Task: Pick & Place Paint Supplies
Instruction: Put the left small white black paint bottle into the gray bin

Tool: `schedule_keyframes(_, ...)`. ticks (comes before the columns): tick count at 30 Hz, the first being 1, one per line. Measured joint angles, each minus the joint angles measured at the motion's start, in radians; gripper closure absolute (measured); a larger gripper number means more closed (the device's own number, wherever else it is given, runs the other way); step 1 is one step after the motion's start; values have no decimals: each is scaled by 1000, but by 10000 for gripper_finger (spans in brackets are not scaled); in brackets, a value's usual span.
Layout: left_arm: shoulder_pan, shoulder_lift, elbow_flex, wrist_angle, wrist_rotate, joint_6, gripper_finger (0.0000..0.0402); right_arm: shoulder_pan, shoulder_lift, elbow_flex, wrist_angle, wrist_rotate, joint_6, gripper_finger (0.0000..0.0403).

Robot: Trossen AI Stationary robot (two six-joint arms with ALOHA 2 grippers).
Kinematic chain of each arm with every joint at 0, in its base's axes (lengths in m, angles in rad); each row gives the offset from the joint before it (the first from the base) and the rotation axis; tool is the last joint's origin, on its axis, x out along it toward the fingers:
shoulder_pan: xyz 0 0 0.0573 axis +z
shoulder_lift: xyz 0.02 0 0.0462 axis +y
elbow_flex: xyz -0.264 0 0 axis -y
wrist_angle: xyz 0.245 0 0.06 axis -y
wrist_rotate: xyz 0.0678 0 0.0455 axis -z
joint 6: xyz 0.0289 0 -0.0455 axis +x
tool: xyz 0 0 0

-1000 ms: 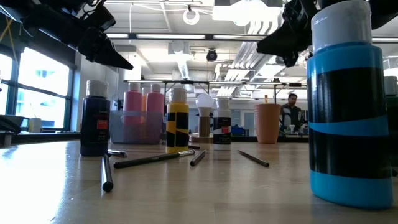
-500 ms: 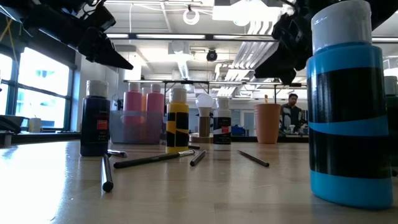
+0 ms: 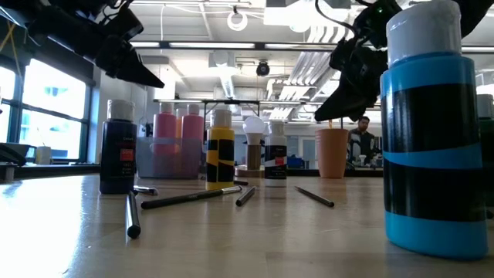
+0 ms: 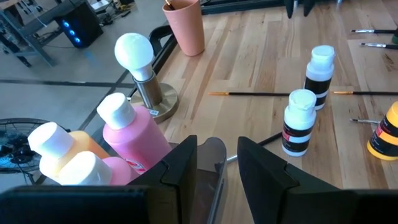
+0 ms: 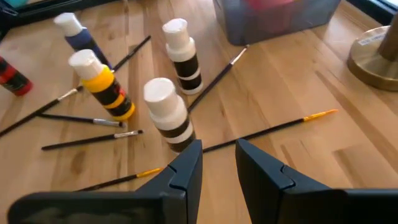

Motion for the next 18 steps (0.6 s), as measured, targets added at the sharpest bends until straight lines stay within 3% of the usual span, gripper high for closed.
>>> schedule_keyframes(7,0,0,0,-7,0,0,291,0,0,0,1,46,20,312)
schedule_keyframes(13,0,0,0,-7,-1,0,291,0,-1,0,1,111,140,312)
schedule_keyframes(18,0,0,0,-7,-60,0,291,0,-1,0,1,116,160,312)
